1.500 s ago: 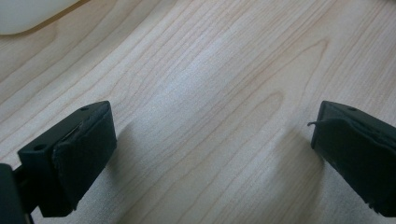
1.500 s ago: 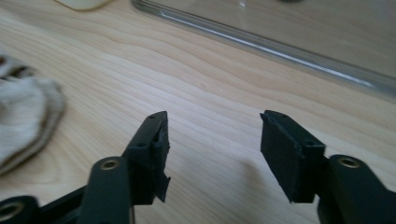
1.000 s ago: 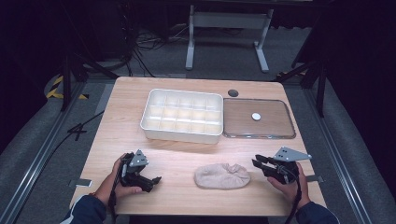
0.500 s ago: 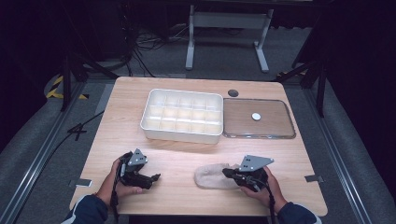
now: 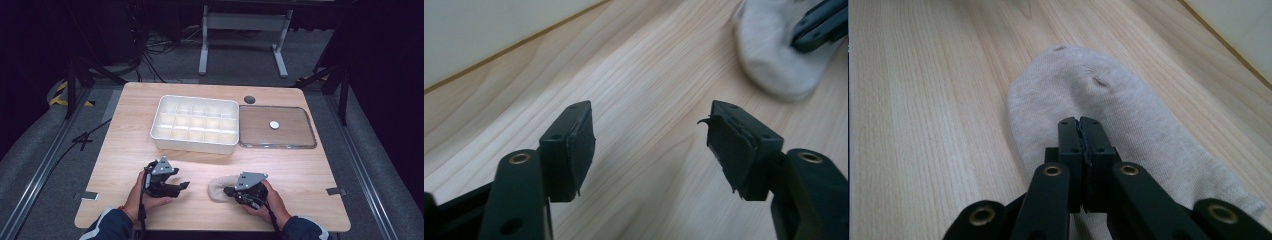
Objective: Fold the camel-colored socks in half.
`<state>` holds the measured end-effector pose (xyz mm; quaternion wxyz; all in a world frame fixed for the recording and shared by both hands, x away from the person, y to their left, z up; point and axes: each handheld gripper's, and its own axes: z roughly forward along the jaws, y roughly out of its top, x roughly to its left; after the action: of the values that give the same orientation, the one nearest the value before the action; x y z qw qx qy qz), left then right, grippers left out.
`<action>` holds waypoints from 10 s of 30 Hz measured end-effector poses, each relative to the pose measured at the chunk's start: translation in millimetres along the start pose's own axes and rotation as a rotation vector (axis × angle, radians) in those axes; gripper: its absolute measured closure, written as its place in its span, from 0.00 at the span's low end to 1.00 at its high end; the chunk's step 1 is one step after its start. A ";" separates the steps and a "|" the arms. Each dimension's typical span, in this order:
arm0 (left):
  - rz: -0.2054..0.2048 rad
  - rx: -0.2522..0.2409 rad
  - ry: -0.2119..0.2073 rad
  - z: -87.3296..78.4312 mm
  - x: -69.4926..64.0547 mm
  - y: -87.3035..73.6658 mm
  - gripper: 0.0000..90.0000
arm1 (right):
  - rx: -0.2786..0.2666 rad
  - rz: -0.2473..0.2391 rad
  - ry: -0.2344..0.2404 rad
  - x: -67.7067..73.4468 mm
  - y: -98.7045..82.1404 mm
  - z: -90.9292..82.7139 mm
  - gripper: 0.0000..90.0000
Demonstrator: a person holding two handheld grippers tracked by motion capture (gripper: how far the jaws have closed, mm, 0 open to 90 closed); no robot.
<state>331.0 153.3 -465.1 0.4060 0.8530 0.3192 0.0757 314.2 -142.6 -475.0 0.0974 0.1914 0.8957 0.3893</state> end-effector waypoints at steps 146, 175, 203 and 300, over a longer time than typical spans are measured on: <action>0.093 -0.031 -0.040 25.2 -24.4 38.2 0.90 | 0.033 0.019 -0.104 -32.0 24.2 -2.0 0.86; 0.124 -0.043 -0.037 25.4 -30.0 44.8 0.90 | 0.064 0.100 -0.157 -51.3 4.9 -25.3 0.64; 0.128 -0.048 -0.054 54.7 -50.5 66.1 0.90 | 0.096 0.113 -0.107 -58.4 -4.5 -12.4 0.77; 0.123 0.074 -0.075 60.3 -37.3 34.1 0.52 | 0.073 0.022 -0.053 -41.4 5.7 -6.3 0.90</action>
<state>341.6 76.0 -474.7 0.3806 0.8876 0.2530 0.0567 351.3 -160.5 -465.5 0.1097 0.2147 0.9043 0.3523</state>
